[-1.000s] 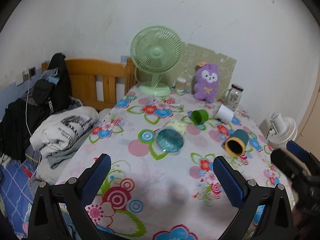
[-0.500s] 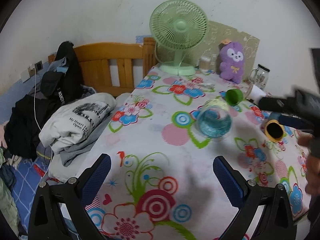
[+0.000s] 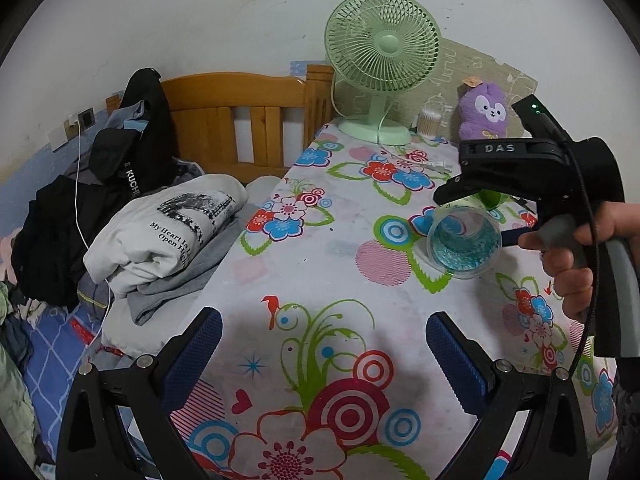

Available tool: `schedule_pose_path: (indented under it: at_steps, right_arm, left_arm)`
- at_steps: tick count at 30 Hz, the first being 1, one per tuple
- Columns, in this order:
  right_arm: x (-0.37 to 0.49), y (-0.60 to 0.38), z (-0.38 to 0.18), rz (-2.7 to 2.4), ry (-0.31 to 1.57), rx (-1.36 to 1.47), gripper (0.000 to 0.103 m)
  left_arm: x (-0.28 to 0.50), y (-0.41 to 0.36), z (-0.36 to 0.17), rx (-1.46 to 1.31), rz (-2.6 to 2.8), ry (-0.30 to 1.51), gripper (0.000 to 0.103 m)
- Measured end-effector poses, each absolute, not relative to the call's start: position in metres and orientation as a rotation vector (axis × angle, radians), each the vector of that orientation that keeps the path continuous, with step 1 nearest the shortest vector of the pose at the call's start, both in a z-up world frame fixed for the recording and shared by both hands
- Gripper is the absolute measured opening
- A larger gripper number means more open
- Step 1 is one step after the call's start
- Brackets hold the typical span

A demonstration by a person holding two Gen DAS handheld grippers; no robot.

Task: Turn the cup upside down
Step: 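Close the right gripper around the paper cup body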

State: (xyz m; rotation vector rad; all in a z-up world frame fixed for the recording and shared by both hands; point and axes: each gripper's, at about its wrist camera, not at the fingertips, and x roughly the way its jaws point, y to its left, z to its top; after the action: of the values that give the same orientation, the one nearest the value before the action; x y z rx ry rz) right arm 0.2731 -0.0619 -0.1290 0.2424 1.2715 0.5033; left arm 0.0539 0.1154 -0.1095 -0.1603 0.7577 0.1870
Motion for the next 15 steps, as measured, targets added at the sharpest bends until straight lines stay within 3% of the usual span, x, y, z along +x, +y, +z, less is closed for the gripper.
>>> schedule_pose_path:
  at_steps: [2, 6, 15]
  right_arm:
    - [0.276, -0.056, -0.132, 0.521, 1.282, 0.222, 0.076]
    - [0.278, -0.054, -0.132, 0.543, 1.273, 0.213, 0.070]
    - [0.220, -0.077, -0.095, 0.665, 1.203, 0.152, 0.069]
  left_arm:
    - [0.054, 0.116, -0.111, -0.164, 0.186, 0.763, 0.103]
    - [0.052, 0.114, -0.110, -0.165, 0.181, 0.765, 0.103]
    - [0.033, 0.105, -0.103, -0.222, 0.129, 0.745, 0.103]
